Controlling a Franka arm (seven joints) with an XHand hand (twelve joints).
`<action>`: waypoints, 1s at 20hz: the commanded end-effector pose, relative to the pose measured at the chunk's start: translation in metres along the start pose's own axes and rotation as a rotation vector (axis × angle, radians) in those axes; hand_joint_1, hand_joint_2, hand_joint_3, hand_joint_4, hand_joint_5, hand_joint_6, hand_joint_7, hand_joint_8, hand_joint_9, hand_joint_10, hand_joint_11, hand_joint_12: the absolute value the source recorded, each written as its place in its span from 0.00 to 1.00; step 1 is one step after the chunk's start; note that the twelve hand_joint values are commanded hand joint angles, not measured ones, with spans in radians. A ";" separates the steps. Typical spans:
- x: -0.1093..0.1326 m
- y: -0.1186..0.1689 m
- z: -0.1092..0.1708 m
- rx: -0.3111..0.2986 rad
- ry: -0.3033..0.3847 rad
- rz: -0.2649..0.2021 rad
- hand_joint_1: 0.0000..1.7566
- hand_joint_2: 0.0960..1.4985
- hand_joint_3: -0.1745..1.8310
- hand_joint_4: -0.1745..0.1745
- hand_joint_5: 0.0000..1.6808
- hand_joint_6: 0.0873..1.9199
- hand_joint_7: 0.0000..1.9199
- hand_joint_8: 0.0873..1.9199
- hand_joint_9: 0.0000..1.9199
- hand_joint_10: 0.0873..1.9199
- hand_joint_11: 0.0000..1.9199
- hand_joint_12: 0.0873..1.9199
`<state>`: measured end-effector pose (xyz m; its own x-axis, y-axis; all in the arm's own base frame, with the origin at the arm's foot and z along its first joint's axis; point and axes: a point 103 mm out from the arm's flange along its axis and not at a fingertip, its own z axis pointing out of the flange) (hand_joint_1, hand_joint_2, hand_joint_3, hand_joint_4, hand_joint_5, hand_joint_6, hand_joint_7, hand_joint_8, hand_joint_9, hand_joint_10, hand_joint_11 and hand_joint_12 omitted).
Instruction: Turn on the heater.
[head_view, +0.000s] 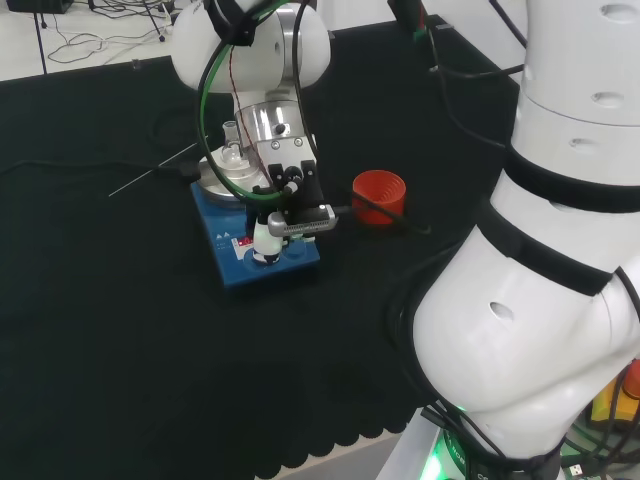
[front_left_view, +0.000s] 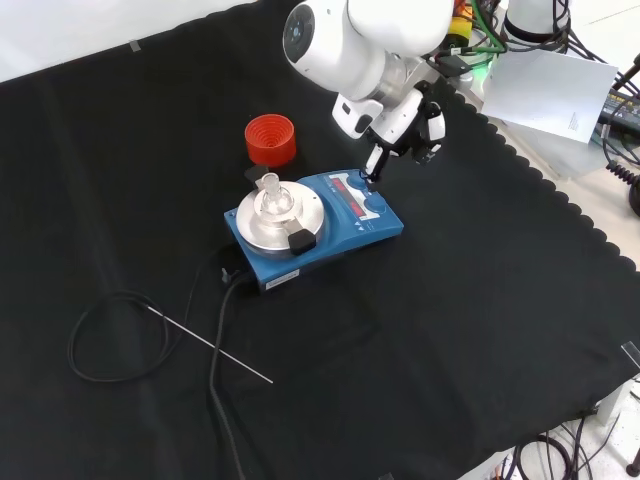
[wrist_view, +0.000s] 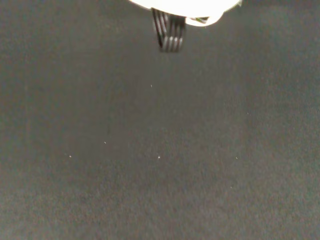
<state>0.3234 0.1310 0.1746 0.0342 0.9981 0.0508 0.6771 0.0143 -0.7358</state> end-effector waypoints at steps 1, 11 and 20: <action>-0.006 0.004 0.003 0.028 -0.005 0.012 0.79 0.44 0.57 0.37 0.15 0.20 0.83 0.78 0.90 0.75 0.79 0.72; -0.007 0.008 0.006 0.035 0.000 0.009 0.79 0.44 0.57 0.38 0.16 0.19 0.83 0.78 0.90 0.75 0.79 0.72; -0.002 0.009 0.007 0.049 -0.010 0.016 0.80 0.44 0.57 0.38 0.16 0.19 0.83 0.78 0.90 0.75 0.79 0.72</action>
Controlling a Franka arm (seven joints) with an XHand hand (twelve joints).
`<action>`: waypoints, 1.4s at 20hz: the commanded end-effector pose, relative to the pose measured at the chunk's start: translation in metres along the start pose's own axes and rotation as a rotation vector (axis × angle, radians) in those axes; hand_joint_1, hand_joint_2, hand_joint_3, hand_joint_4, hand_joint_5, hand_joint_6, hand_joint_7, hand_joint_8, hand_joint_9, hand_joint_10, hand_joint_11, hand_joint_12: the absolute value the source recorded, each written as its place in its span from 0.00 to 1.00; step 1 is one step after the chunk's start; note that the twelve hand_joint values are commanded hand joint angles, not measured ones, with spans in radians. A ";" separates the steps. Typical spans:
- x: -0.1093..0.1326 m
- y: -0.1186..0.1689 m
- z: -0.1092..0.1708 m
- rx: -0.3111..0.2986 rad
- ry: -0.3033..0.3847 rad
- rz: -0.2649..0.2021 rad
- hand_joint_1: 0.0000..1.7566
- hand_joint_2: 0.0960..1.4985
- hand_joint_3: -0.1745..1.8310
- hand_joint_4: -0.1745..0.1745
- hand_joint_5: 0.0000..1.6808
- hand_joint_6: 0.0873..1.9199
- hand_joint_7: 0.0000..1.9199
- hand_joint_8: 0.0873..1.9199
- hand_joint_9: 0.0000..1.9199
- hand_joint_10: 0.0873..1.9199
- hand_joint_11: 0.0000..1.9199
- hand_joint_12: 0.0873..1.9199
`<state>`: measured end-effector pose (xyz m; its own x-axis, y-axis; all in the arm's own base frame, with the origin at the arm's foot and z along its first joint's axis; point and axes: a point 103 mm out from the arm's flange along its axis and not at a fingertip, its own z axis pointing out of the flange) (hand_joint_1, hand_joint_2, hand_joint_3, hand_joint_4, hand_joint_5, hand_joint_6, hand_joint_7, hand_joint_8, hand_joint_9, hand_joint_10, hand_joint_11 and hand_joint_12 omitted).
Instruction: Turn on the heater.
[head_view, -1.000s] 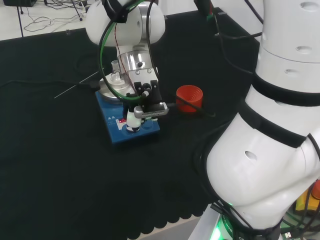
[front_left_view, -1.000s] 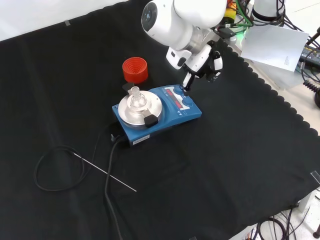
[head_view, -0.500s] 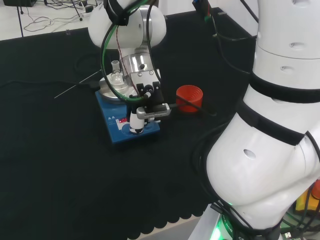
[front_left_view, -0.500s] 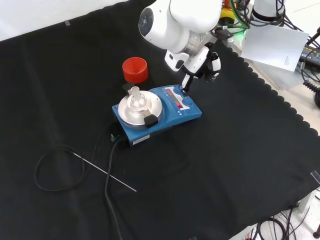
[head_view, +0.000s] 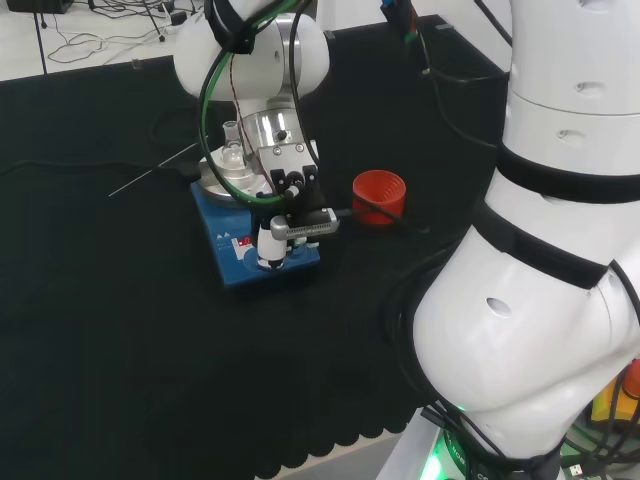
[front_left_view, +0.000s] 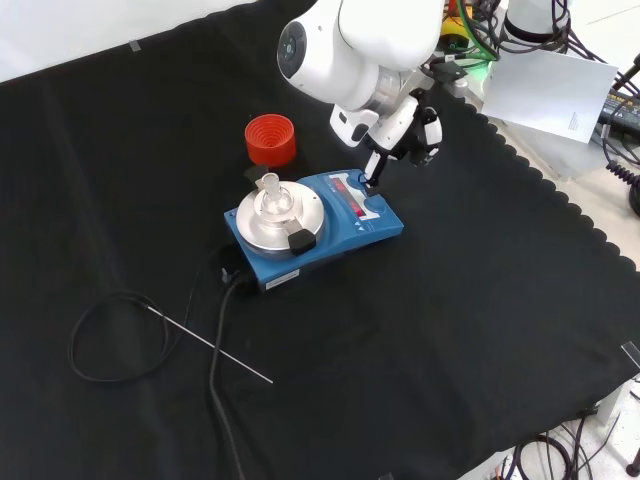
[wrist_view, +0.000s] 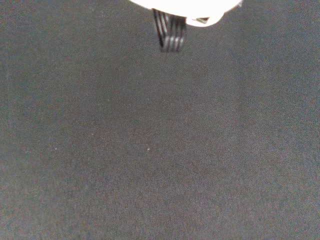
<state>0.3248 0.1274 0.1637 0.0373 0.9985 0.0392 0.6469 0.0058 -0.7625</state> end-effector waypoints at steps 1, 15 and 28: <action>0.002 0.001 0.001 0.012 -0.006 0.006 0.80 0.44 0.57 0.38 0.17 0.19 0.83 0.78 0.90 0.75 0.79 0.72; 0.006 0.007 0.008 0.030 -0.019 0.009 0.80 0.44 0.57 0.38 0.17 0.18 0.83 0.78 0.90 0.75 0.79 0.72; -0.008 0.014 0.009 0.056 -0.010 0.003 0.80 0.44 0.58 0.38 0.18 0.19 0.83 0.78 0.90 0.75 0.79 0.72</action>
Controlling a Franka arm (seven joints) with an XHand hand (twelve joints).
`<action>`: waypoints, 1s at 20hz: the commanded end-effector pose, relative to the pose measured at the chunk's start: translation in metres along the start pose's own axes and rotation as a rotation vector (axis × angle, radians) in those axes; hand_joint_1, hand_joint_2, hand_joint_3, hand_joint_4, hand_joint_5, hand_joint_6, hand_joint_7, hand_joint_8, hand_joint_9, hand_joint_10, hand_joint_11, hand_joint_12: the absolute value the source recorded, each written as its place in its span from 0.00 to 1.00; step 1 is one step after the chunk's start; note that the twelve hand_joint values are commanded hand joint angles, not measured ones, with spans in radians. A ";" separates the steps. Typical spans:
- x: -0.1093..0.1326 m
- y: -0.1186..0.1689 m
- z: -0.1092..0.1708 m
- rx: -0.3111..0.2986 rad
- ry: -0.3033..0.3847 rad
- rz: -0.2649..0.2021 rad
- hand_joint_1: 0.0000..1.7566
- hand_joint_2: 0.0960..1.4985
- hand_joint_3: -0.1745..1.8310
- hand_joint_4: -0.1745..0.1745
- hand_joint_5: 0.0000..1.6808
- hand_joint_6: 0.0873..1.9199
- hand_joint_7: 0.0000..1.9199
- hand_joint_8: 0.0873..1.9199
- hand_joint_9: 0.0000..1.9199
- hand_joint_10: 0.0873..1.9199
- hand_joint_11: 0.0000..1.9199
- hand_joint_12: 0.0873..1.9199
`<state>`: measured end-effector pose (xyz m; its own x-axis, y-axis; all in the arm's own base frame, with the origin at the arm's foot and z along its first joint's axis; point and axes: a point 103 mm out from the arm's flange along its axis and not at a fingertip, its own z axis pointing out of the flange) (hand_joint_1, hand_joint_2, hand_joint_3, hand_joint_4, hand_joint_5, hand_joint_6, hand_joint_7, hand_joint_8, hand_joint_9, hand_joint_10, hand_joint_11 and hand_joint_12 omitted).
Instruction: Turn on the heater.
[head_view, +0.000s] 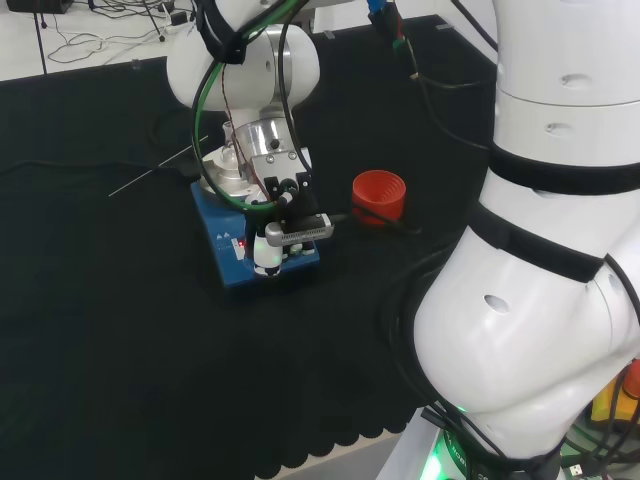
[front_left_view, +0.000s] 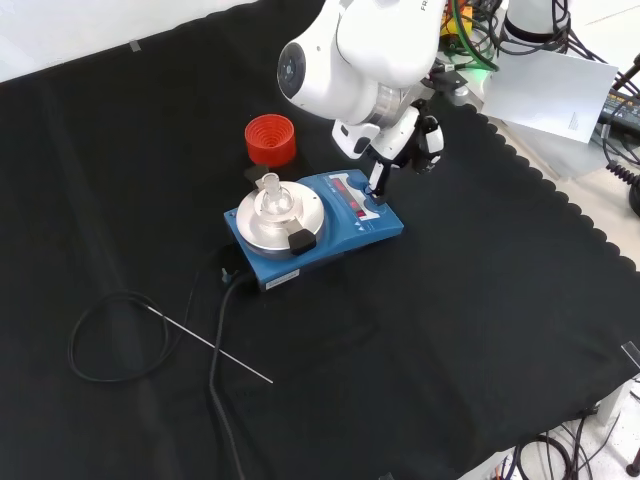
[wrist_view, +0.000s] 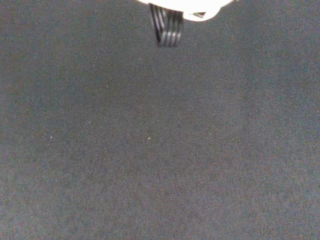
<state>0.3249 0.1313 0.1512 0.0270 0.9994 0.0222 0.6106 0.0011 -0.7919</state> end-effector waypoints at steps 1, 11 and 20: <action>-0.008 0.004 0.001 0.008 0.002 0.005 0.80 0.44 0.58 0.38 0.18 0.19 0.83 0.78 0.90 0.75 0.79 0.72; -0.012 -0.011 -0.022 -0.033 0.030 -0.012 0.80 0.43 0.58 0.38 0.18 0.19 0.83 0.78 0.90 0.75 0.79 0.72; -0.005 -0.026 -0.039 -0.085 0.038 -0.021 0.80 0.43 0.58 0.38 0.19 0.20 0.83 0.78 0.90 0.75 0.79 0.72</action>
